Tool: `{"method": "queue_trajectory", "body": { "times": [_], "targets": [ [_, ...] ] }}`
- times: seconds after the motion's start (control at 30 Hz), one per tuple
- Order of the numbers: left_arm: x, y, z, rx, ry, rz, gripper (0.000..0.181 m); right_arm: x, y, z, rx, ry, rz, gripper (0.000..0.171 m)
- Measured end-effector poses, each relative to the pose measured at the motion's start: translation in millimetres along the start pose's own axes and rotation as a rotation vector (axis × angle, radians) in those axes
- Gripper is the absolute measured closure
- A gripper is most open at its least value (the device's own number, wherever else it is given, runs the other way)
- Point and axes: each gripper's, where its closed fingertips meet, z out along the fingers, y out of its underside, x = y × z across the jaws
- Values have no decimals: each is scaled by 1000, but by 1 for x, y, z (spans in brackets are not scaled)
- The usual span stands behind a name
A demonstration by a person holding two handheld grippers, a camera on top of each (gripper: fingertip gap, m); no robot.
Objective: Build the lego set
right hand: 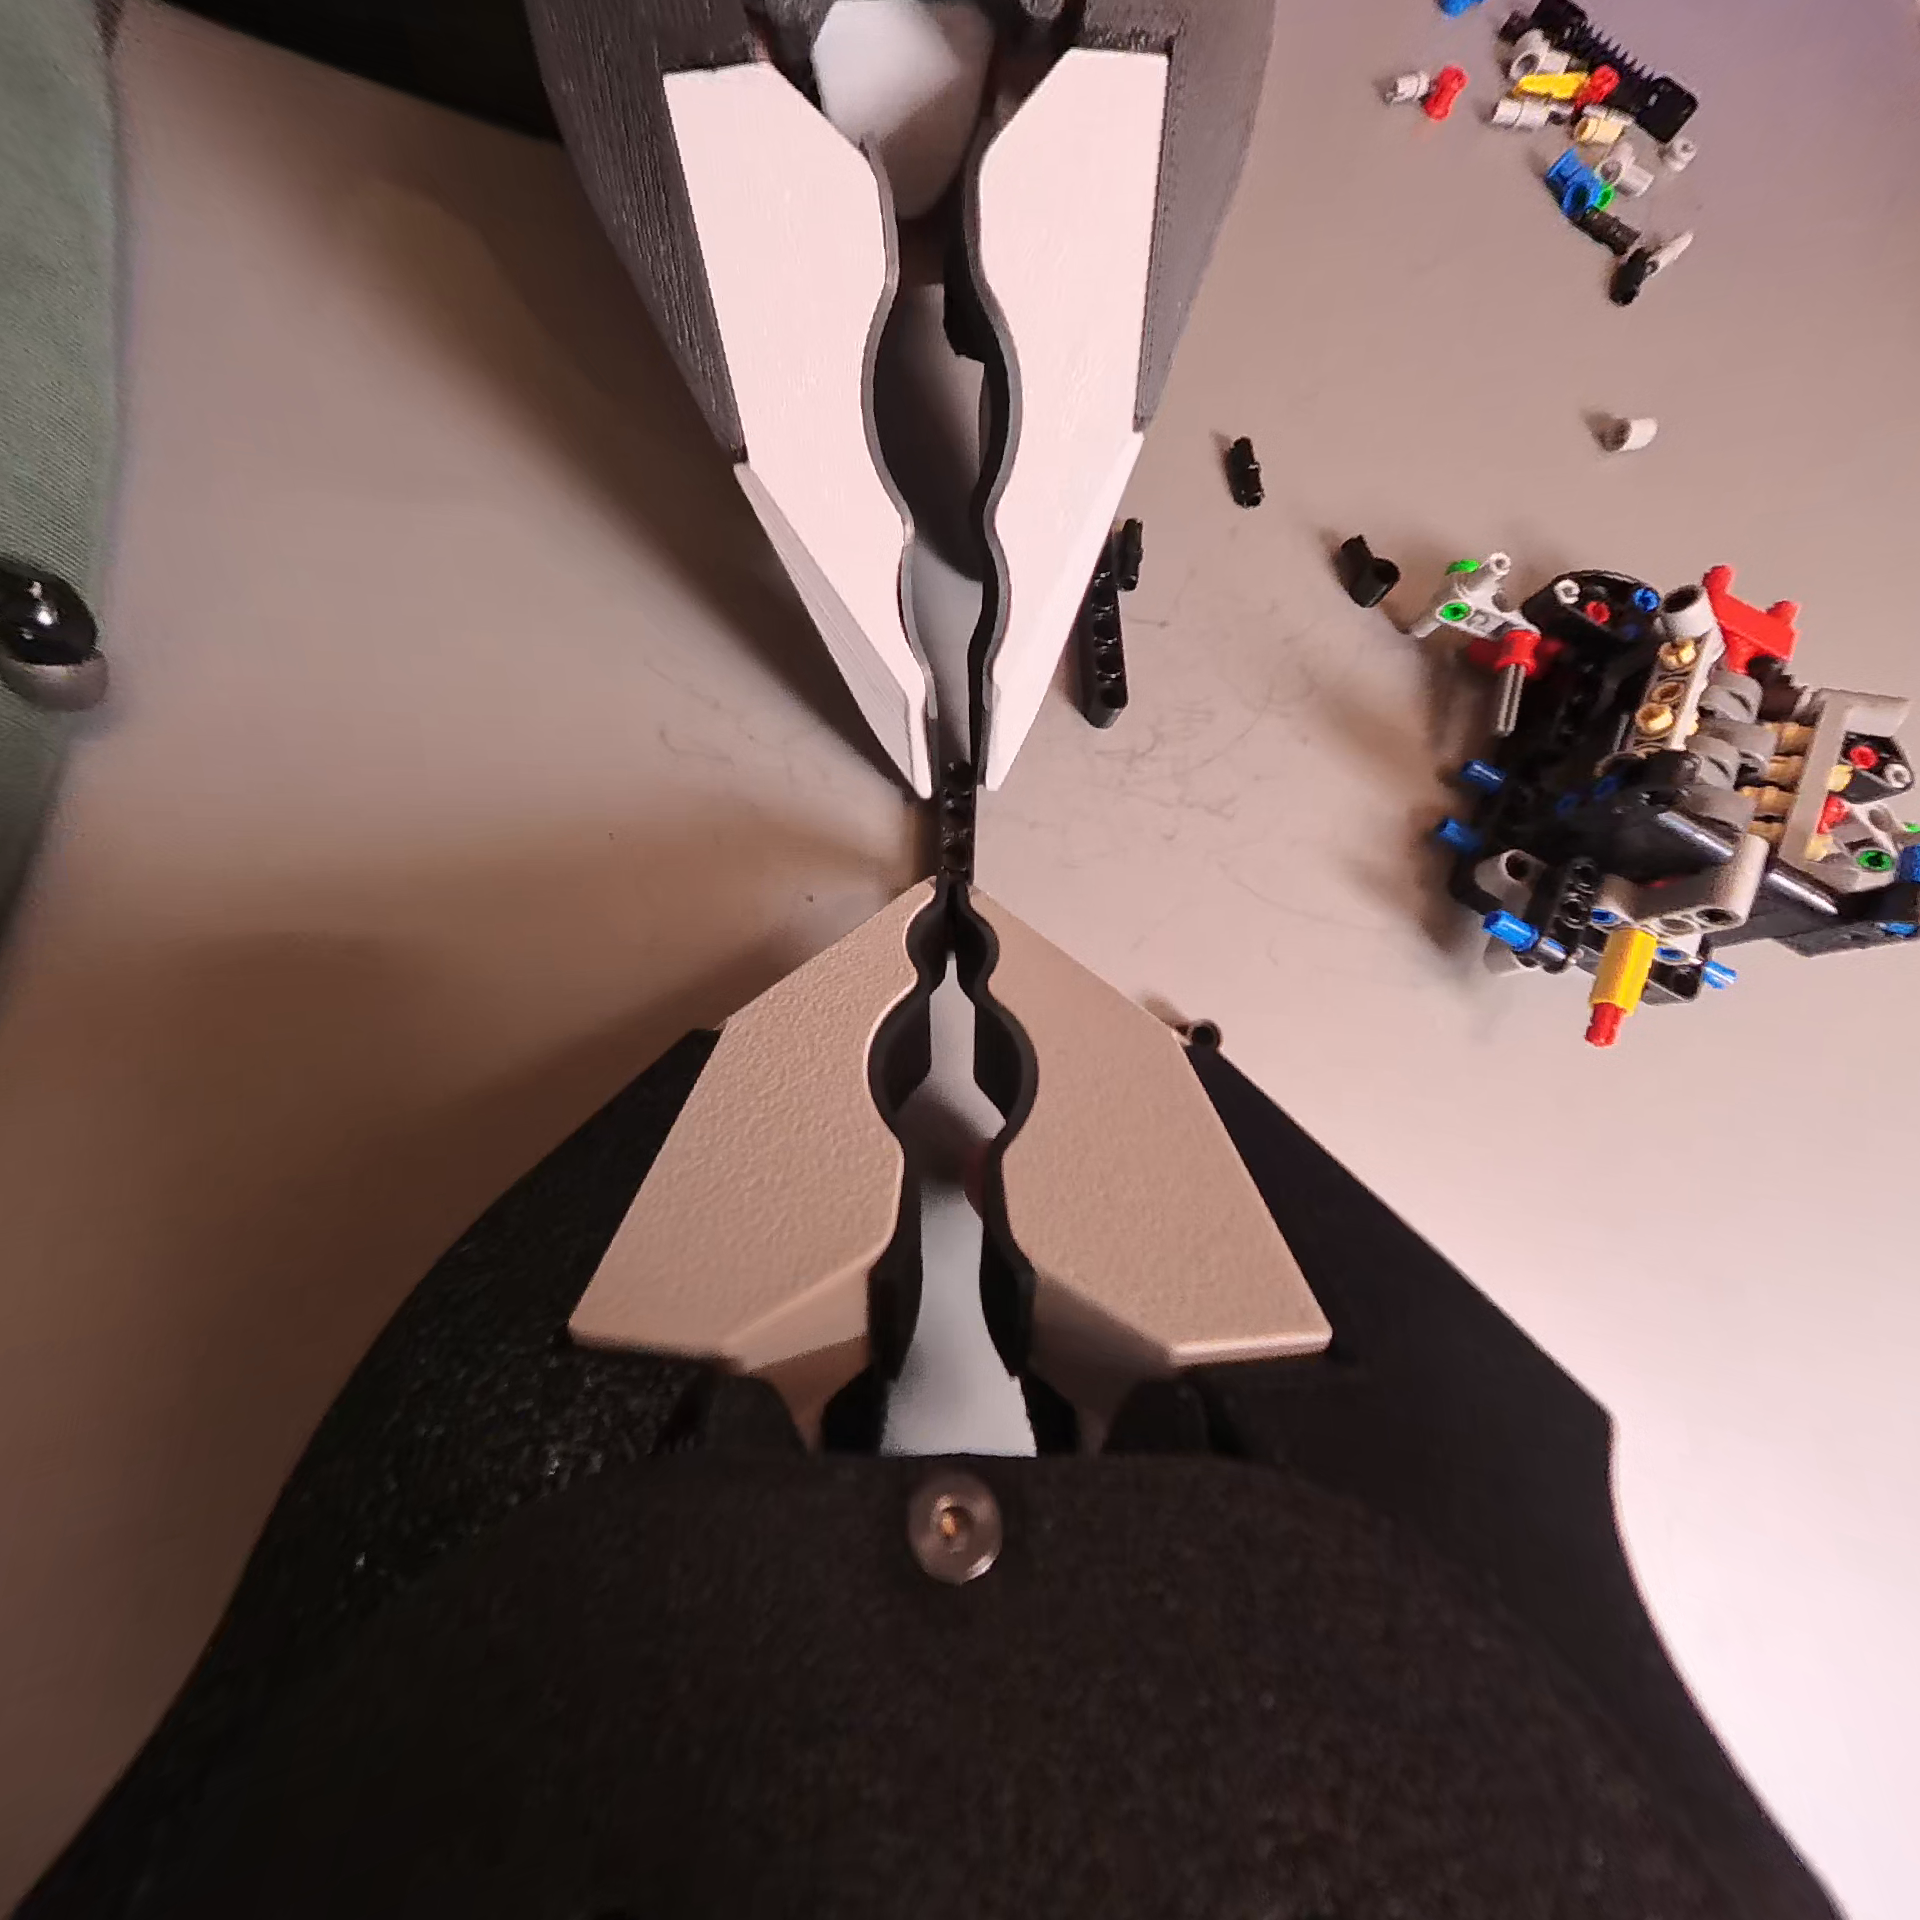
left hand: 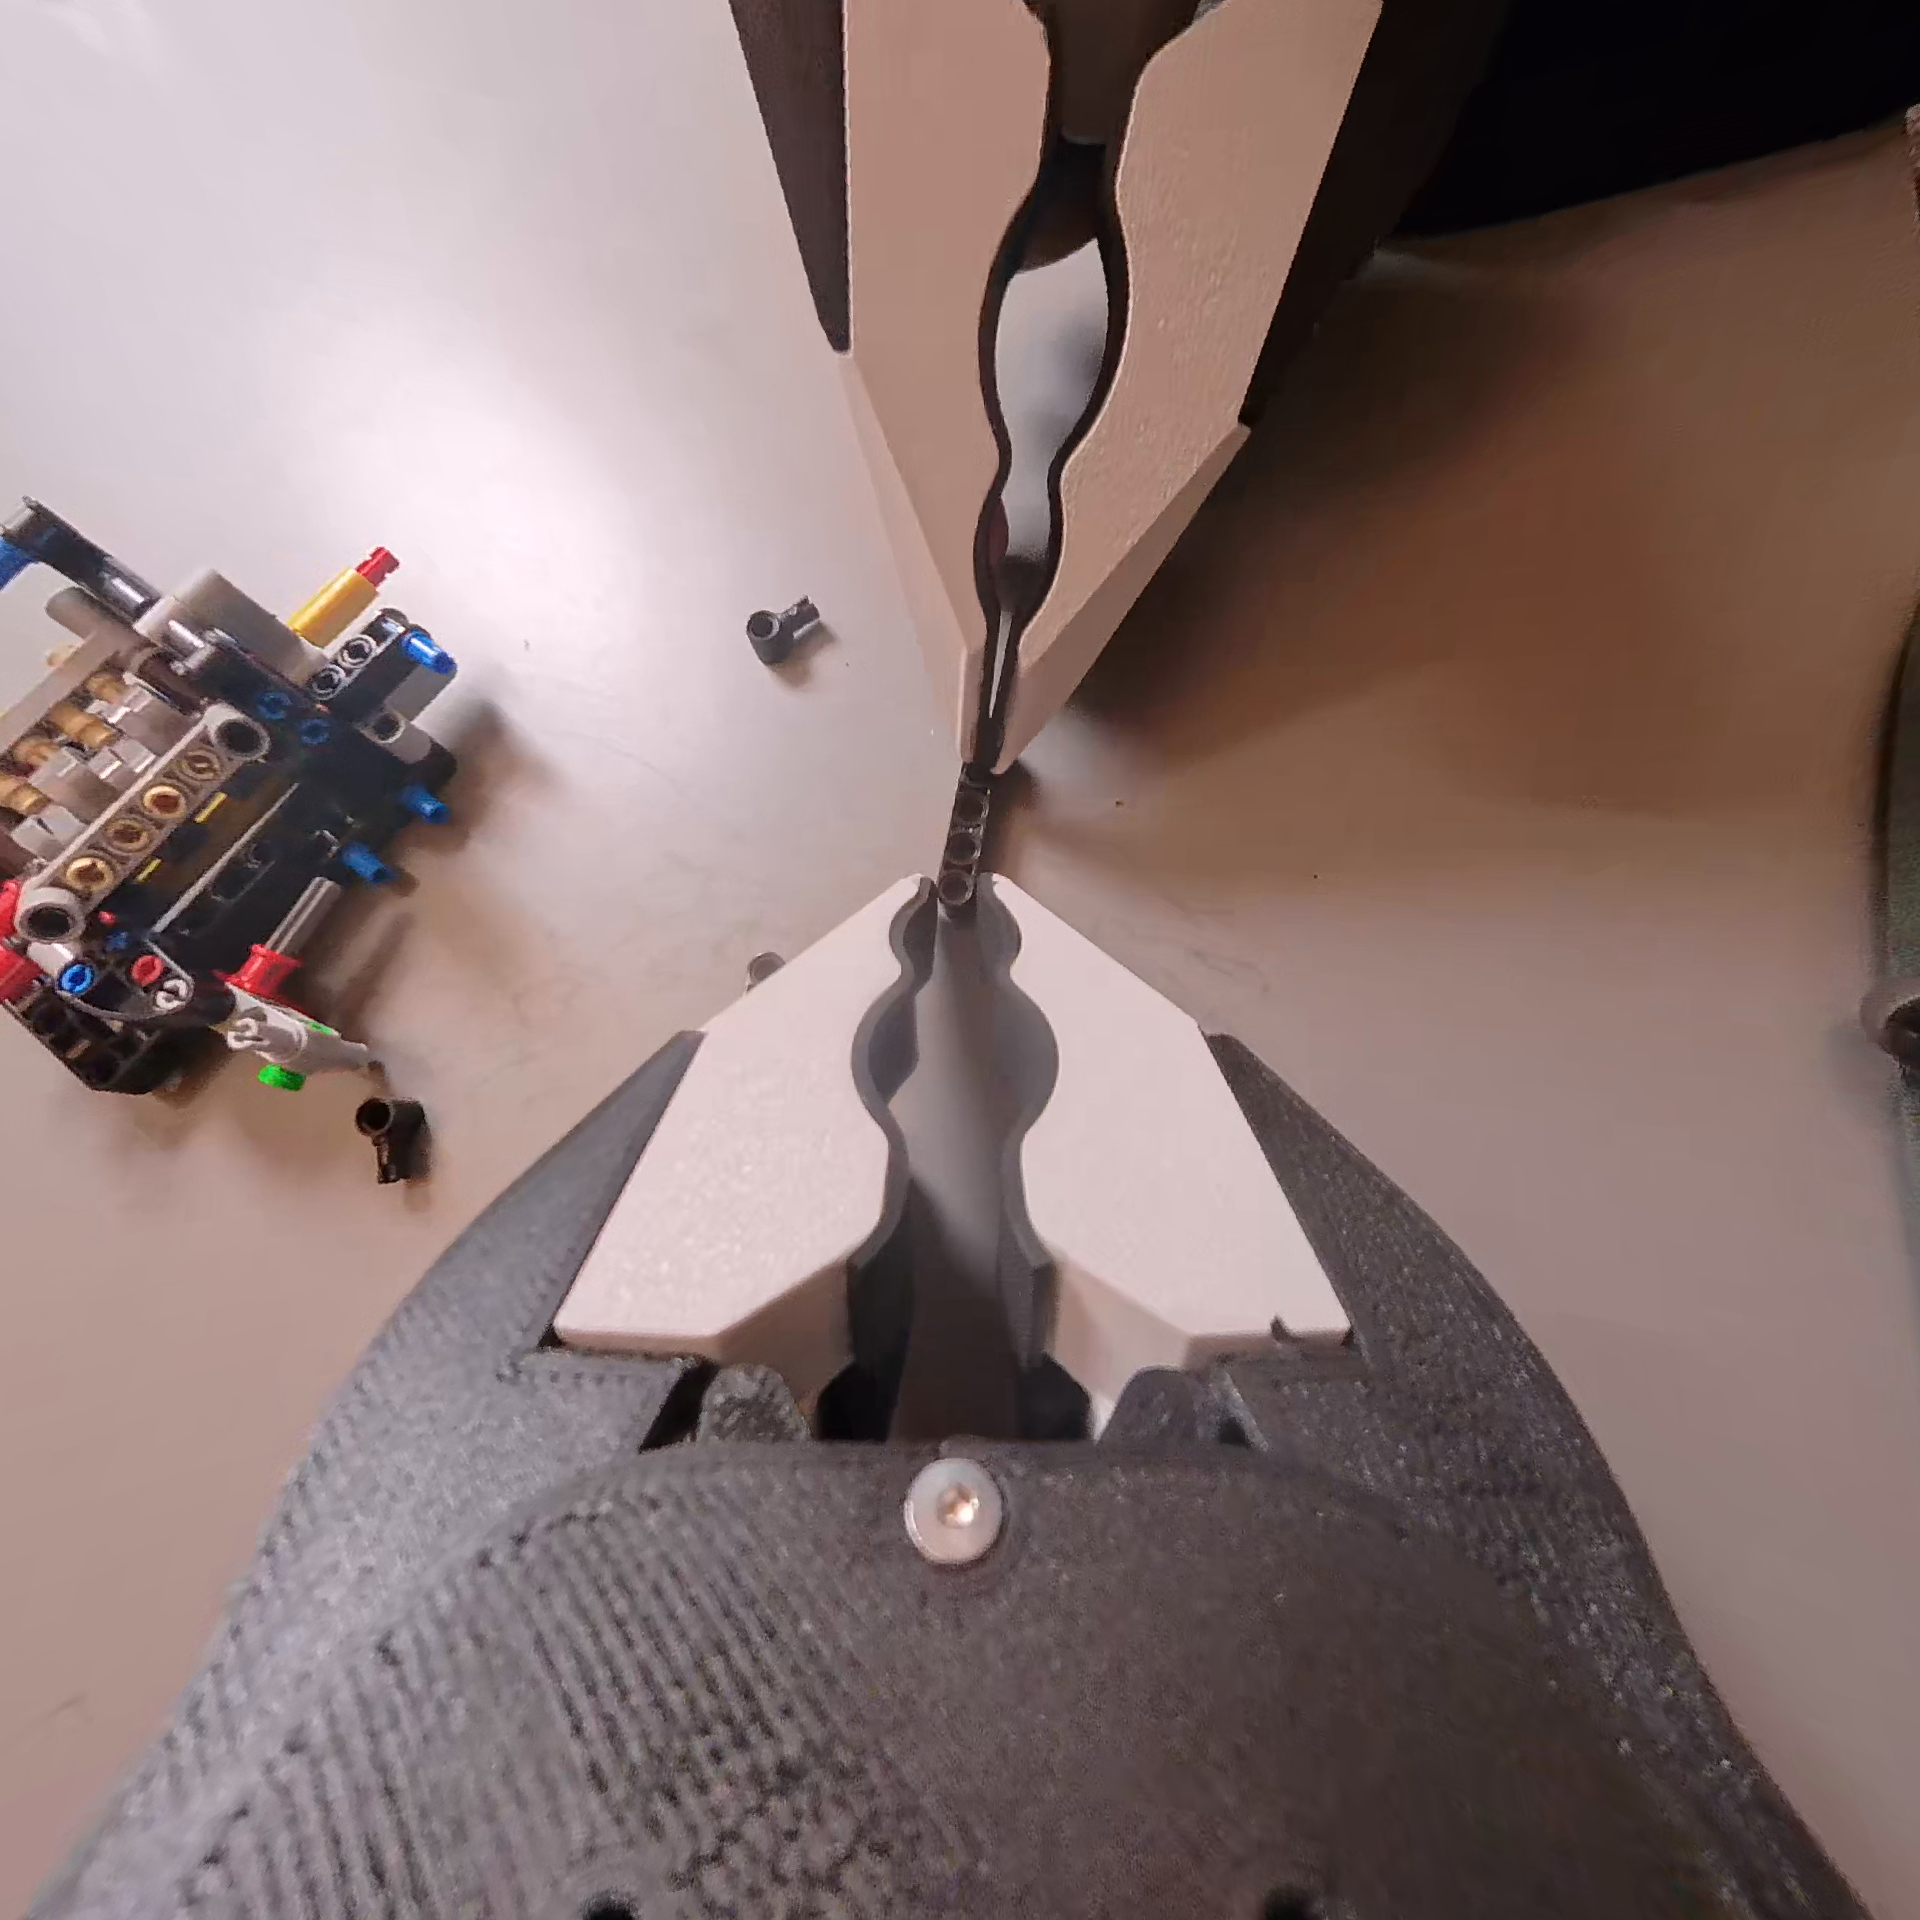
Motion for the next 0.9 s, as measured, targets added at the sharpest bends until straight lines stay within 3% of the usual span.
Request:
{"method": "queue_trajectory", "body": {
  "times": [0.9],
  "targets": [
    [4,0,0,-17,-34,57,175,-2,-17,17,25,35,-21,171]
  ]
}}
